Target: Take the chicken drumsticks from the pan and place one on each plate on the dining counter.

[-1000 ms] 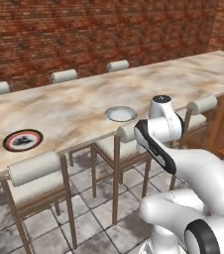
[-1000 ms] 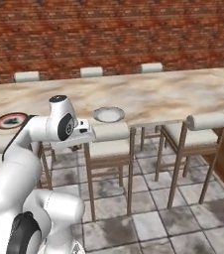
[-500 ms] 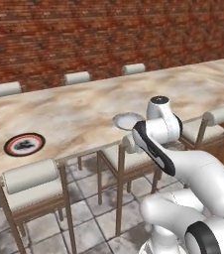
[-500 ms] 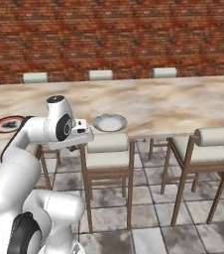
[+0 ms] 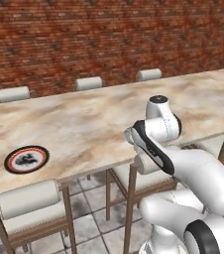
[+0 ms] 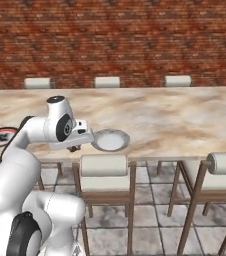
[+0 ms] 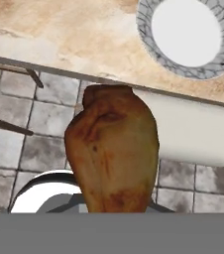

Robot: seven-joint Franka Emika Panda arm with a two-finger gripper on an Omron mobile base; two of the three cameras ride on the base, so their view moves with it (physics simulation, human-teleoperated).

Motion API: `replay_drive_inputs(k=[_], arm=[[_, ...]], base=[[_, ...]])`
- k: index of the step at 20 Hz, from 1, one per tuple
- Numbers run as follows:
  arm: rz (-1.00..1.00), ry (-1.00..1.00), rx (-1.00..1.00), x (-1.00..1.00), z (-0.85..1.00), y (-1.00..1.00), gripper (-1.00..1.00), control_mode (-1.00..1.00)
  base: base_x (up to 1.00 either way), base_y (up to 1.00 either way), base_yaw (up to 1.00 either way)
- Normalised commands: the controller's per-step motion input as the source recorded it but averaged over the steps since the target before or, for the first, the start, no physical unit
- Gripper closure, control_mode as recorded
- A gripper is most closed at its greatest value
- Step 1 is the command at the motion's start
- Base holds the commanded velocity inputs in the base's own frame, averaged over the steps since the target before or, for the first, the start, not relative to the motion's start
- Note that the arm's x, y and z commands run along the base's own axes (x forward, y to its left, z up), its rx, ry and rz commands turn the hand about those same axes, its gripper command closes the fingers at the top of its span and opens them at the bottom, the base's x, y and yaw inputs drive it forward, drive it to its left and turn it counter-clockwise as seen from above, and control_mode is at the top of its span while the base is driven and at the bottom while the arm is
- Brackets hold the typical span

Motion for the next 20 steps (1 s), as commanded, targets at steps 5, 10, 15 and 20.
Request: replay_drive_inputs(k=[5,10,15,20], arm=[[0.0,0.0,0.0,0.0,0.0,0.0,1.0,1.0],[0.0,0.0,0.0,0.0,0.0,0.0,1.0,1.0],[0.0,0.0,0.0,0.0,0.0,0.0,1.0,1.0],[0.03,-0.01,0.01,0.13,0.03,-0.04,1.0,-1.0]], base=[[0.58,-0.24,0.19],[0.57,-0.22,0.19],[0.45,-0.16,0.19],[0.42,-0.13,0.14]])
